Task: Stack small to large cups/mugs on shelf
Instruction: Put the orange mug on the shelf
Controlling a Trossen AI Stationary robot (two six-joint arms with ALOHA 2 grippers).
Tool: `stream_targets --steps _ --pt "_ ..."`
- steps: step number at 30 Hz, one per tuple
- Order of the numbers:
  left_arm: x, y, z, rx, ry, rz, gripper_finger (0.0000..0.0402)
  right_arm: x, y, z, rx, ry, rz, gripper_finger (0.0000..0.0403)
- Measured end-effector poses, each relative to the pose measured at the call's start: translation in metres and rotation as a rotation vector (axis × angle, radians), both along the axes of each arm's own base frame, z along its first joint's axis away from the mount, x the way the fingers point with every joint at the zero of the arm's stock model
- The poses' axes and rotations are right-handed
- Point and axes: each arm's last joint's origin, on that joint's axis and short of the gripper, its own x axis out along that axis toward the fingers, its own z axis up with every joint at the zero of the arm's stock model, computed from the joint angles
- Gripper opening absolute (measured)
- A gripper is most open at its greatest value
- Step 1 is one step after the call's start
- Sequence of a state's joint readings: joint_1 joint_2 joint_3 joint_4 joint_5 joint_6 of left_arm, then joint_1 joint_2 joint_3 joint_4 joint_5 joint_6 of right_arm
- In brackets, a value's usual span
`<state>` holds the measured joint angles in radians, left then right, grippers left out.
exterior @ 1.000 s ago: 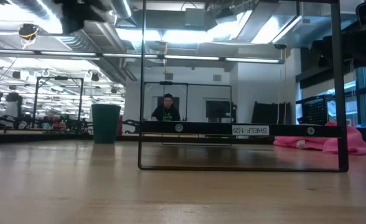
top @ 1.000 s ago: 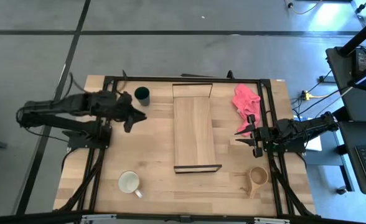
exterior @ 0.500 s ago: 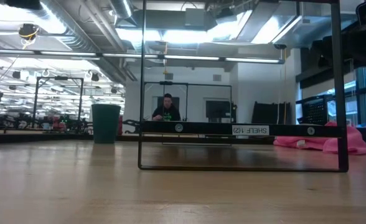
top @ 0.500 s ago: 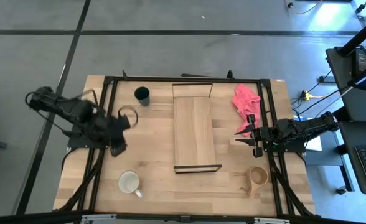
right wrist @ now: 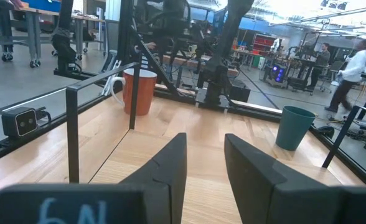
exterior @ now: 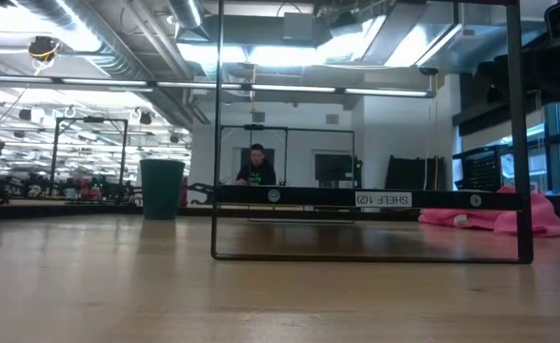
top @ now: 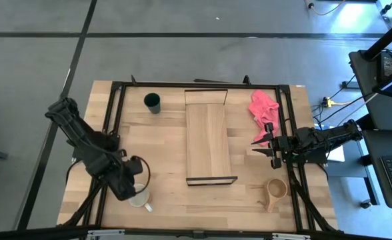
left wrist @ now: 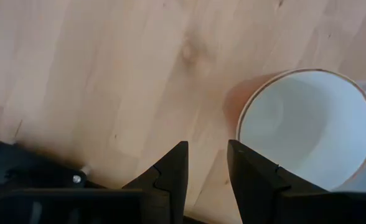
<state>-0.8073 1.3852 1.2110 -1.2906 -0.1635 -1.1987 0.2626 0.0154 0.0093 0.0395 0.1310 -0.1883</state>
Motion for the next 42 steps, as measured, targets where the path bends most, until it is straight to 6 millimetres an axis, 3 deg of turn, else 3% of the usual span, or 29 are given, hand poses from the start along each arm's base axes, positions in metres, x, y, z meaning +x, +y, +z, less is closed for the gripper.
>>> stream_targets --steps 10,25,42 --pt "0.003 -0.004 0.001 -0.061 -0.024 0.035 0.015 0.0 0.0 0.0 0.0 0.0 0.0 0.011" --pt "0.001 -0.013 0.0 -0.093 -0.046 0.04 0.0149 0.0 0.0 0.0 0.0 0.0 0.0 0.011" --pt "0.018 -0.031 -0.035 0.023 0.029 0.072 0.0149 0.0 0.0 0.0 0.0 0.0 0.001 0.011"
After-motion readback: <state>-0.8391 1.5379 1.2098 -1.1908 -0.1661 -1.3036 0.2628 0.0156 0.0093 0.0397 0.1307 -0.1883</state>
